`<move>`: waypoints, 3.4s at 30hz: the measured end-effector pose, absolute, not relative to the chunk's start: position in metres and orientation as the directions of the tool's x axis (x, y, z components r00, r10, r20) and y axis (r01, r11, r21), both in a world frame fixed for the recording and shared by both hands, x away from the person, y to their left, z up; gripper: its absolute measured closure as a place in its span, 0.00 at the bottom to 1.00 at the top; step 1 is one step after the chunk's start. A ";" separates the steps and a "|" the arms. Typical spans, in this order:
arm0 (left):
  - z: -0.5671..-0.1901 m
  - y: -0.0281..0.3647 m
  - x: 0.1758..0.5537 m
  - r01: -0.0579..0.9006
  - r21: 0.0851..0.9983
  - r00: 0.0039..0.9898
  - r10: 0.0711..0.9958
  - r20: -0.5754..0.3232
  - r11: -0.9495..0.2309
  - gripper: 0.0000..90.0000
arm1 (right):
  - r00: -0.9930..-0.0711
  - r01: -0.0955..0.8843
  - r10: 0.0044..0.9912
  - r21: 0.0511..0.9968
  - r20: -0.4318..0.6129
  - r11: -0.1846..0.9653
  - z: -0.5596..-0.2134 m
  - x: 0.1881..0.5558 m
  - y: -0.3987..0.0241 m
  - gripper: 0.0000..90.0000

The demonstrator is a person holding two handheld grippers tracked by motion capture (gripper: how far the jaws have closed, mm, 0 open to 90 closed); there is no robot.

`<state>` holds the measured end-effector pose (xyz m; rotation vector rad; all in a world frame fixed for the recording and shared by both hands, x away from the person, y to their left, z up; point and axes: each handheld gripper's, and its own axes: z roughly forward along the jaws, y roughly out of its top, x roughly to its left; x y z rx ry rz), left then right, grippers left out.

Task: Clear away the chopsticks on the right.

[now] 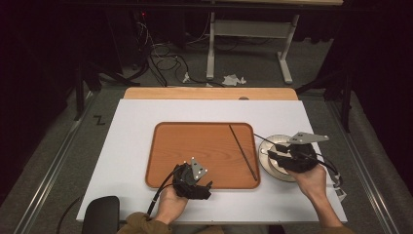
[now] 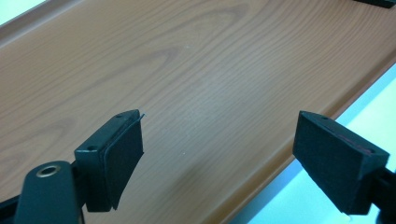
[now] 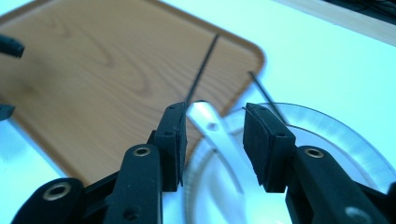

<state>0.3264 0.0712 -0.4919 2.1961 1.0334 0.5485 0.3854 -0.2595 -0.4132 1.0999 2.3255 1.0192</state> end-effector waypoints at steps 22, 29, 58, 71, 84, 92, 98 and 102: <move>-0.492 0.071 0.326 0.522 0.700 0.603 0.791 0.102 -0.488 0.18 | -0.389 0.596 0.919 0.744 -0.060 0.301 -0.419 0.399 -0.348 0.76; -0.493 0.070 0.326 0.522 0.696 0.607 0.788 0.102 -0.493 0.18 | -0.352 0.655 0.935 0.706 -0.031 0.270 -0.437 0.407 -0.365 0.78; -0.493 0.070 0.326 0.525 0.696 0.607 0.789 0.098 -0.490 0.18 | -0.422 0.720 0.904 0.579 -0.074 0.383 -0.457 0.414 -0.352 0.80; -0.493 0.070 0.326 0.524 0.696 0.607 0.788 0.099 -0.491 0.18 | -0.443 0.716 0.892 0.562 -0.092 0.414 -0.460 0.414 -0.349 0.95; -0.493 0.070 0.326 0.526 0.695 0.607 0.789 0.099 -0.491 0.18 | -0.436 0.659 0.893 0.635 -0.113 0.402 -0.443 0.407 -0.347 0.96; -0.493 0.070 0.326 0.525 0.697 0.604 0.791 0.099 -0.488 0.18 | -0.464 0.586 0.880 0.709 -0.106 0.394 -0.416 0.394 -0.335 0.96; -0.493 0.070 0.326 0.521 0.698 0.607 0.788 0.101 -0.491 0.18 | -0.557 0.494 0.811 0.714 -0.179 0.496 -0.399 0.376 -0.295 0.96; -0.492 0.071 0.326 0.522 0.701 0.603 0.792 0.100 -0.486 0.18 | -0.635 0.431 0.736 0.683 -0.234 0.589 -0.396 0.362 -0.257 0.96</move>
